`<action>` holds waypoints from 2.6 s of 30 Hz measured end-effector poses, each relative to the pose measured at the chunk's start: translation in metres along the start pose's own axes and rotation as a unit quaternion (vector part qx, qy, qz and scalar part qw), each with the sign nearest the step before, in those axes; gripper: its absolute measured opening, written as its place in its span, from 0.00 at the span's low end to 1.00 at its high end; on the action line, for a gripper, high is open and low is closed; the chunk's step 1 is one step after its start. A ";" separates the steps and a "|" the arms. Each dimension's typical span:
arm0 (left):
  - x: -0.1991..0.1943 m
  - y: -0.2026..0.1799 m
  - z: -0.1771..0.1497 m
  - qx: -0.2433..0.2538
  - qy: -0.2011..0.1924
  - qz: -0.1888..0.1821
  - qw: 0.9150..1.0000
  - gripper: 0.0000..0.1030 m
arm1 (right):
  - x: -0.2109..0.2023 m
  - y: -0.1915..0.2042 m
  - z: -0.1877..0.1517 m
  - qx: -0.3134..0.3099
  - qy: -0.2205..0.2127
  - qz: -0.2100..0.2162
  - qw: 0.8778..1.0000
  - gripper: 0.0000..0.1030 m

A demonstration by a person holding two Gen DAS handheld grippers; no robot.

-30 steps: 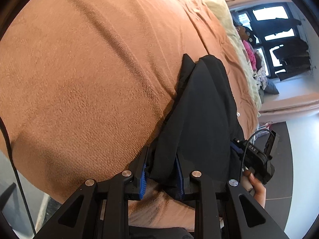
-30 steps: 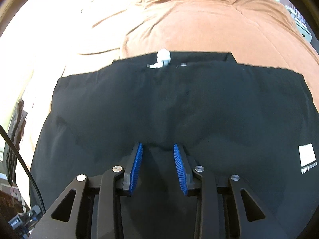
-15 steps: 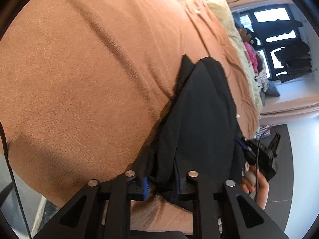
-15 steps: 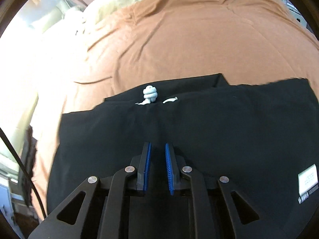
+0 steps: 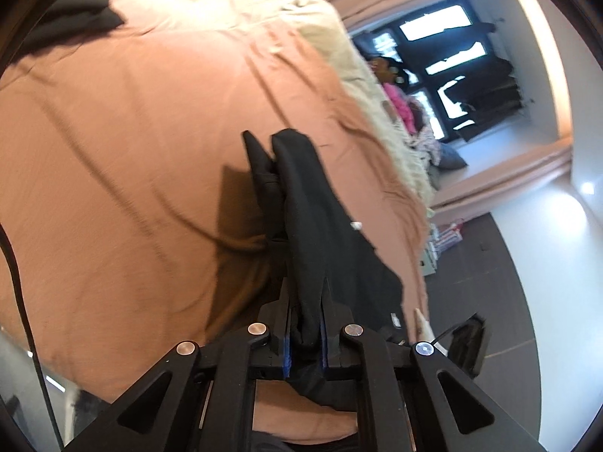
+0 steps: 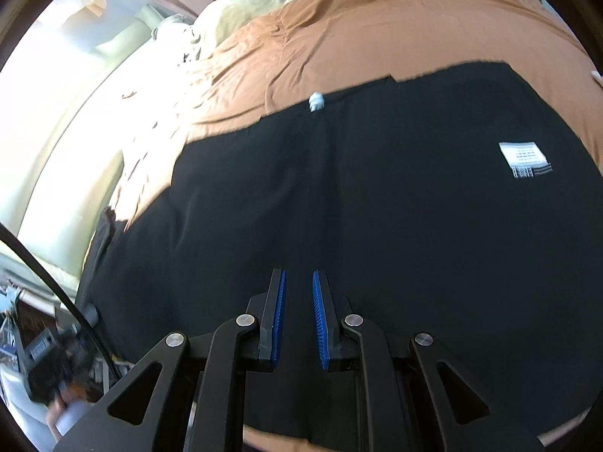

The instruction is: Fold large clothes

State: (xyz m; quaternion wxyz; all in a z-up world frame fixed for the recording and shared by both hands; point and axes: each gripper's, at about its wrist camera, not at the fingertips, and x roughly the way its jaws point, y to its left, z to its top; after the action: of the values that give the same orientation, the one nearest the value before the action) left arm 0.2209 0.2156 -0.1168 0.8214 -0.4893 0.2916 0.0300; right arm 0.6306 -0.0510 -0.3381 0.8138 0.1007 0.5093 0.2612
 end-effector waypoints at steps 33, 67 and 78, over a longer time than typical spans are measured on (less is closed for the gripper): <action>0.079 -0.221 -0.076 0.224 0.087 -0.068 0.968 0.09 | 0.317 -0.071 -0.009 0.081 -0.068 0.073 0.992 0.12; 0.123 -0.160 -0.101 0.218 0.162 0.063 0.960 0.60 | 0.586 -0.139 0.167 0.171 -0.103 0.123 0.972 0.64; 0.176 -0.102 -0.077 0.162 0.200 0.108 0.960 0.61 | 0.505 -0.098 0.183 0.136 -0.093 0.077 0.983 0.60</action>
State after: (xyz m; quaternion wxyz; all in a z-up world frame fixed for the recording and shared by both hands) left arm 0.3663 0.0581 -0.1535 0.8064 -0.3110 0.5023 -0.0279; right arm 0.9975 0.1509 -0.6879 0.8135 0.2733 0.4531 0.2411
